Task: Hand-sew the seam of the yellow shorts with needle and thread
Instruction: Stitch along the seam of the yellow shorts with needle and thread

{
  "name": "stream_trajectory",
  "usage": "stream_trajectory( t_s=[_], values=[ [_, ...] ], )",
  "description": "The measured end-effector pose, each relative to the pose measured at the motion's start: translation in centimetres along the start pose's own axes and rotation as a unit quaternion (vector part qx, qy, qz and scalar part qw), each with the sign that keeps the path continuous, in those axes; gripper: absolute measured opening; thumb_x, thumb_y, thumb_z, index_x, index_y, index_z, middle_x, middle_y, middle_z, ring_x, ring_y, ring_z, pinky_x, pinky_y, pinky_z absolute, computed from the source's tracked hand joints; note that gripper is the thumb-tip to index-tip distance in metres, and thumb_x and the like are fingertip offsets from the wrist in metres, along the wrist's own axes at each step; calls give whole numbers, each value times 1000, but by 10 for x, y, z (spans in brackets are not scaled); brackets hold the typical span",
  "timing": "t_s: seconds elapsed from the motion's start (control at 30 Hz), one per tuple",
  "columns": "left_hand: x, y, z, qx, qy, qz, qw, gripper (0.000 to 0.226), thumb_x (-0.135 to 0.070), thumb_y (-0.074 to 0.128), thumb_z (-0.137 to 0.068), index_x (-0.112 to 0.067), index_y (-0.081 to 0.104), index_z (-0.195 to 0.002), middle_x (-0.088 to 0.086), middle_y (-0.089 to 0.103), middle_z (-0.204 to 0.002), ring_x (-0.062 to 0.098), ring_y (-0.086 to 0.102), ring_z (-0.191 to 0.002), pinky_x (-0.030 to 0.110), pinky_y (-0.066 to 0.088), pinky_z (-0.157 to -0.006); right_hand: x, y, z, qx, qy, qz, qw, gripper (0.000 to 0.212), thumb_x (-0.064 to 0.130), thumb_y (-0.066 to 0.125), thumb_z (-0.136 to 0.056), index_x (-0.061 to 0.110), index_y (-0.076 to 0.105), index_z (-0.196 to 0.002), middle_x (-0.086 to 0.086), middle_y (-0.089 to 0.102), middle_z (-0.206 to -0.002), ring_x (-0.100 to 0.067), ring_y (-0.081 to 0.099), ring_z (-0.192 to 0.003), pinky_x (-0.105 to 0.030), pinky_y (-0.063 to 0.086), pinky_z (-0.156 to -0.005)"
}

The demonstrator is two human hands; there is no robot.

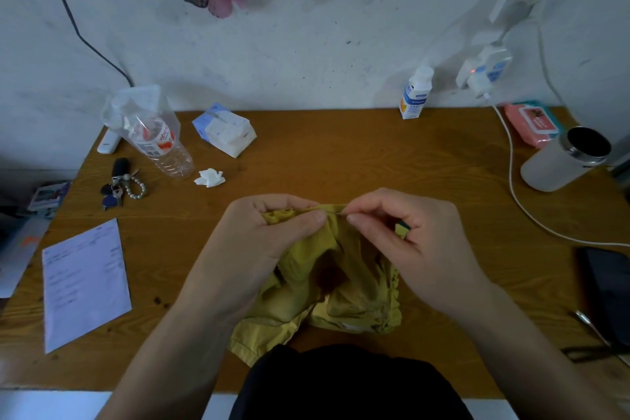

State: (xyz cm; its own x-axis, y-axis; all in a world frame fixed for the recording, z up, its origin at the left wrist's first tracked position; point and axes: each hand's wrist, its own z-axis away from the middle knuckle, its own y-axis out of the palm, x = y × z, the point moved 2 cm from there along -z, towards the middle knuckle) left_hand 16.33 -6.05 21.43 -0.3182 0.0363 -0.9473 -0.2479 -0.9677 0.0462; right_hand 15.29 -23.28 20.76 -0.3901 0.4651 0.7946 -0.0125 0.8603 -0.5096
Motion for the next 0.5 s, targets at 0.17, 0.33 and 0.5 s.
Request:
stream_trajectory(
  t_s=[0.17, 0.33, 0.5],
  values=[
    [-1, 2, 0, 5, -8, 6, 1000, 16, -29, 70, -64, -21, 78, -75, 6, 75, -74, 19, 72, -68, 24, 55, -62, 0, 1, 1, 2, 6, 0, 1000, 13, 18, 58, -87, 18, 71, -90, 20, 64, -77, 3, 61, -72, -9, 46, -59],
    [-1, 3, -1, 1, -6, 8, 1000, 18, -28, 70, -62, -19, 77, -75, 8, 75, -74, 19, 72, -67, 25, 56, -62, -1, 1, 1, 3, 8, 9, 1000, 14, 18, 57, -87, 18, 71, -91, 20, 63, -78, 4, 61, -73, -9, 46, -60],
    [0, 3, -1, -6, 2, 3, 1000, 17, -29, 70, -63, -20, 77, -75, 7, 75, -72, 19, 71, -65, 23, 55, -61, 0, 1, 1, 2, 9, 19, 1000, 14, 19, 57, -87, 17, 71, -91, 14, 66, -75, 1, 61, -70, -13, 48, -57]
  ],
)
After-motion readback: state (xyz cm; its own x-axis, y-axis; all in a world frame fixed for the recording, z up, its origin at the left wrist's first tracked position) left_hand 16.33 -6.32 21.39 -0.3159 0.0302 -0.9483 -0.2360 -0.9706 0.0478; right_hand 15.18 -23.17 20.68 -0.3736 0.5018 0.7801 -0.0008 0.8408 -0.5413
